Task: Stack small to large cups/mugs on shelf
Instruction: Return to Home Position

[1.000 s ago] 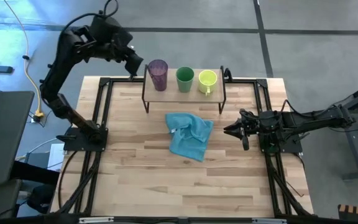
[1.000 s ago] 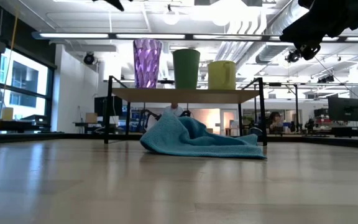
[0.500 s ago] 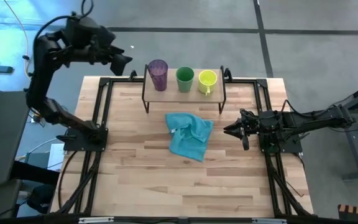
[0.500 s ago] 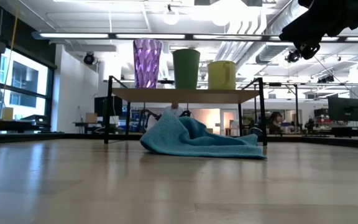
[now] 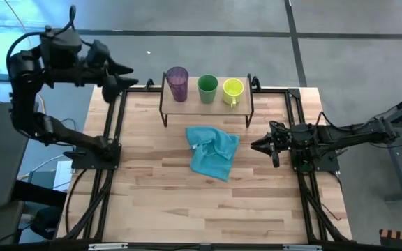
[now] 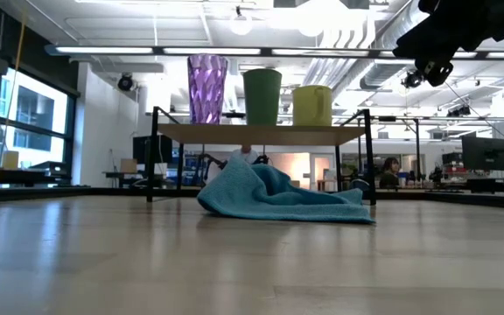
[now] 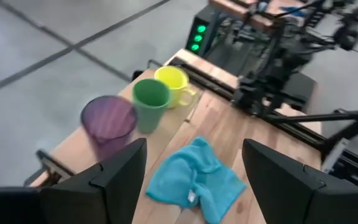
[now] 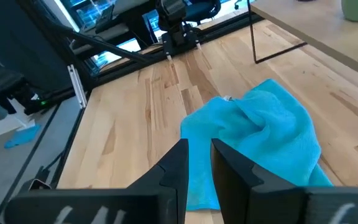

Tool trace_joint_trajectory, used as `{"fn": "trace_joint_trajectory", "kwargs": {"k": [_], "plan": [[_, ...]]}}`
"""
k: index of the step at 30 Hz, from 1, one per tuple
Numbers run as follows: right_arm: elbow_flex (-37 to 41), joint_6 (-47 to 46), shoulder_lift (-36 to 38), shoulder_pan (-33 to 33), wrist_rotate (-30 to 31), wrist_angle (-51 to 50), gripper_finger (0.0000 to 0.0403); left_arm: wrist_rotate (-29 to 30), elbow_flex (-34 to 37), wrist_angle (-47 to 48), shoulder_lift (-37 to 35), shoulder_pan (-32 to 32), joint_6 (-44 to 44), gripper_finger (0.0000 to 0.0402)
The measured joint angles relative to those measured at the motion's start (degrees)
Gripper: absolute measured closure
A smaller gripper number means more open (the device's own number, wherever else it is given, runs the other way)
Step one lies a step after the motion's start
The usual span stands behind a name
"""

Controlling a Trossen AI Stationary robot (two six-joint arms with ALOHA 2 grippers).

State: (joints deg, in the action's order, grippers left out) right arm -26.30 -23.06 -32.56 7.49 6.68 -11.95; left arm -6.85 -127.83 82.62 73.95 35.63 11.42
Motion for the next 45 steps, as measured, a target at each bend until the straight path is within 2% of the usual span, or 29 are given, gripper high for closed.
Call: {"fn": "trace_joint_trajectory", "kwargs": {"k": [5, 8, 14, 19, 28, 34, 40, 45], "plan": [[0.0, 3.1, 0.0, 0.0, 0.1, 2.7, 0.0346, 5.1, 0.2, -2.5, -0.8, -9.7, 0.5, 0.0146], [0.0, 5.8, 0.0, 0.0, 0.1, 6.1, 0.0346, 8.5, 2.8, -6.2, -1.2, -16.3, 0.4, 0.0147], [0.0, 11.8, 0.0, 0.0, 0.1, 13.1, 0.0346, 17.7, 15.5, -18.4, -4.4, -27.7, -1.7, 0.0147], [0.0, 15.4, 0.0, 0.0, 0.1, 17.0, 0.0346, 23.3, 29.4, -30.9, -9.4, -34.1, -3.9, 0.0147], [0.0, 23.2, 1.7, 0.0, 0.2, 24.9, 0.0346, 23.8, 55.3, -61.2, -22.3, -42.9, -9.7, 0.0147], [0.0, 26.1, 5.3, 0.0, 0.8, 26.2, 0.0346, 23.7, 70.4, -80.1, -27.3, -47.0, -15.7, 0.0147], [0.0, 28.0, 8.0, 0.0, 0.8, 26.0, 0.0346, 23.7, 80.1, -90.6, -29.0, -47.3, -17.6, 0.0147], [0.0, 29.4, 9.0, 0.0, 0.9, 25.4, 0.0346, 21.1, 85.2, -98.9, -29.5, -47.2, -20.4, 0.0147]]}}
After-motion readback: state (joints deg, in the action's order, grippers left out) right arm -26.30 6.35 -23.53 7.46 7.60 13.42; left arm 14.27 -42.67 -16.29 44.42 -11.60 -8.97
